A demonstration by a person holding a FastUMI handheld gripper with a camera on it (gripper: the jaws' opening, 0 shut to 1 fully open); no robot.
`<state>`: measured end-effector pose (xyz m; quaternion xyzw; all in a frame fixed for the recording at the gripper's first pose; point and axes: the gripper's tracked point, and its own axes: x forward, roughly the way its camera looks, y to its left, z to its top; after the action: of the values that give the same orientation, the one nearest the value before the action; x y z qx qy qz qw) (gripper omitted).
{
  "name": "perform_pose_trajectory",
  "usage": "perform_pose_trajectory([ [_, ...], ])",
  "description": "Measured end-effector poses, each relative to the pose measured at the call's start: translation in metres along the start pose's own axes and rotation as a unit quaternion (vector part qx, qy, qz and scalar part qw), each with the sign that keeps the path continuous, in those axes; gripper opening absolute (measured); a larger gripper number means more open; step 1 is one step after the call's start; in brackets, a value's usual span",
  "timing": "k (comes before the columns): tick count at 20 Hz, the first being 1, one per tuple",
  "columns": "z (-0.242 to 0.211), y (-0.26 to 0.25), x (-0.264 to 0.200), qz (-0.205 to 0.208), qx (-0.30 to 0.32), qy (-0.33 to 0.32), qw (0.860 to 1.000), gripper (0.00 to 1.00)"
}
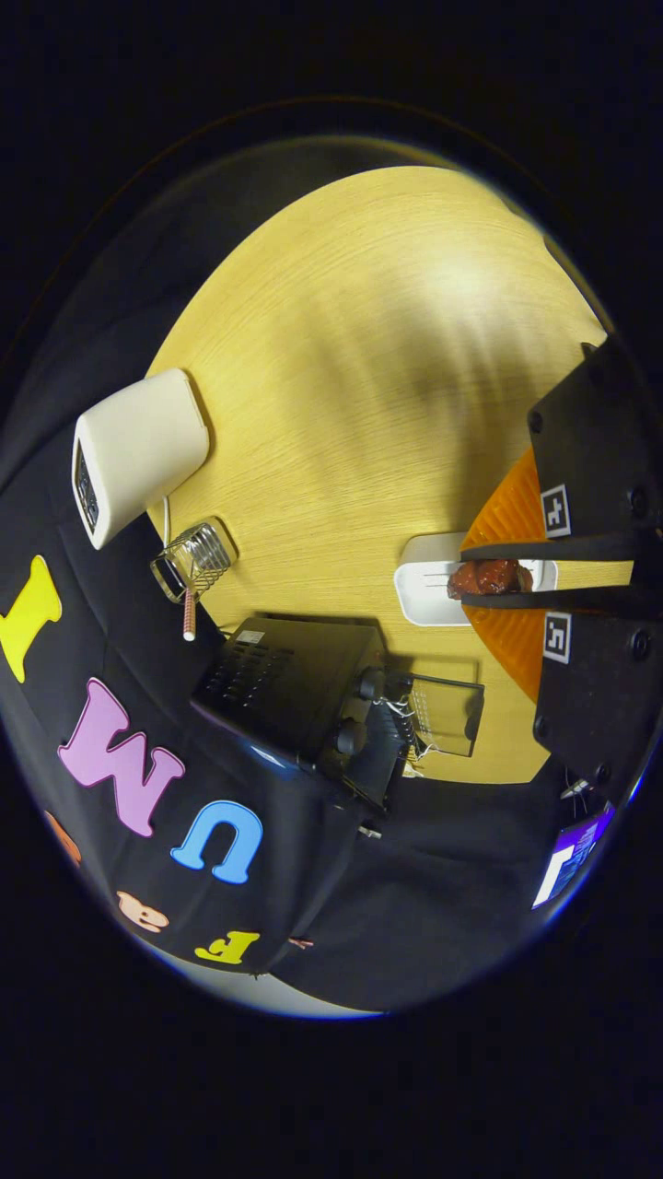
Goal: Open the toaster oven, put the food inside, and close the toaster oven door.
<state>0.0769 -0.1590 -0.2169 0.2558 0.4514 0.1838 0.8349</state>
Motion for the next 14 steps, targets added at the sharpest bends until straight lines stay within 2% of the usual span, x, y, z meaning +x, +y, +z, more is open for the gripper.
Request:
perform_pose_trajectory([
  [8,0.0,0.041,-0.024,-0.025,0.02,-0.055,0.998,0.14],
  [14,-0.024,0.091,-0.03,-0.036,0.02,-0.097,0.994,0.14],
])
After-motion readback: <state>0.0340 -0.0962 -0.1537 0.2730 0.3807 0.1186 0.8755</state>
